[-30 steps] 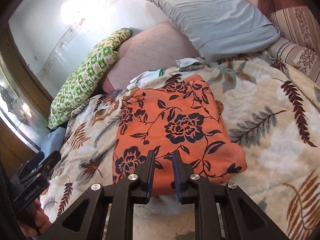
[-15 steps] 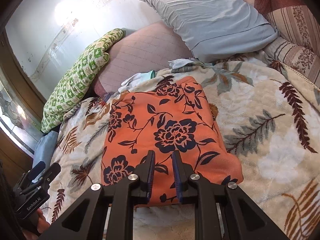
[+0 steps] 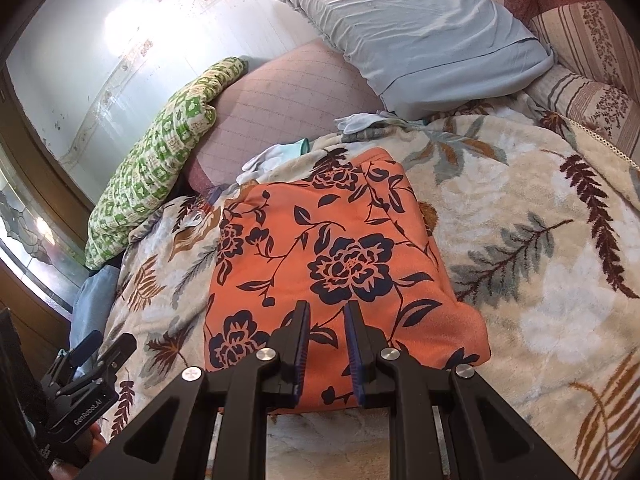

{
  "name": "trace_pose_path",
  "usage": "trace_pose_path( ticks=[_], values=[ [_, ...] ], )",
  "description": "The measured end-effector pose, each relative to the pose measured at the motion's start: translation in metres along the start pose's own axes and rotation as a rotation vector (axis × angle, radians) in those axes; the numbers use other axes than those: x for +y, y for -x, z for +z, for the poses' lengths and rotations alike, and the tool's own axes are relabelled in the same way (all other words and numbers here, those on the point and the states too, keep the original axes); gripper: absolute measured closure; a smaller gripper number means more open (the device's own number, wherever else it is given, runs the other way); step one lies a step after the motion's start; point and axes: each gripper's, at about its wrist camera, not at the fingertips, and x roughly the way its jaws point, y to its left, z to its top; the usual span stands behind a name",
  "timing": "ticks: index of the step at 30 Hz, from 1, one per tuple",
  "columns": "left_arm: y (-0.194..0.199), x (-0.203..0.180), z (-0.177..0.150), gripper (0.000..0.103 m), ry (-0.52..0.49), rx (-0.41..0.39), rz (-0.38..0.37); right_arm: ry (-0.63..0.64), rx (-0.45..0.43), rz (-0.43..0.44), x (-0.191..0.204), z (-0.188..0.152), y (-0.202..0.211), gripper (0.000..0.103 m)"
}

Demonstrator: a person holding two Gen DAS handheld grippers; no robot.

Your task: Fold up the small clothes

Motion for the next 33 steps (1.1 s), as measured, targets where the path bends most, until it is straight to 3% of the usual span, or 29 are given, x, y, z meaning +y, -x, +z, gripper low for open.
trace_pose_path(
  ticks=[33],
  values=[
    [-0.008, 0.002, -0.003, 0.017, -0.013, 0.019, 0.018, -0.042, -0.018, 0.017, -0.016, 0.006, 0.008, 0.083]
  ],
)
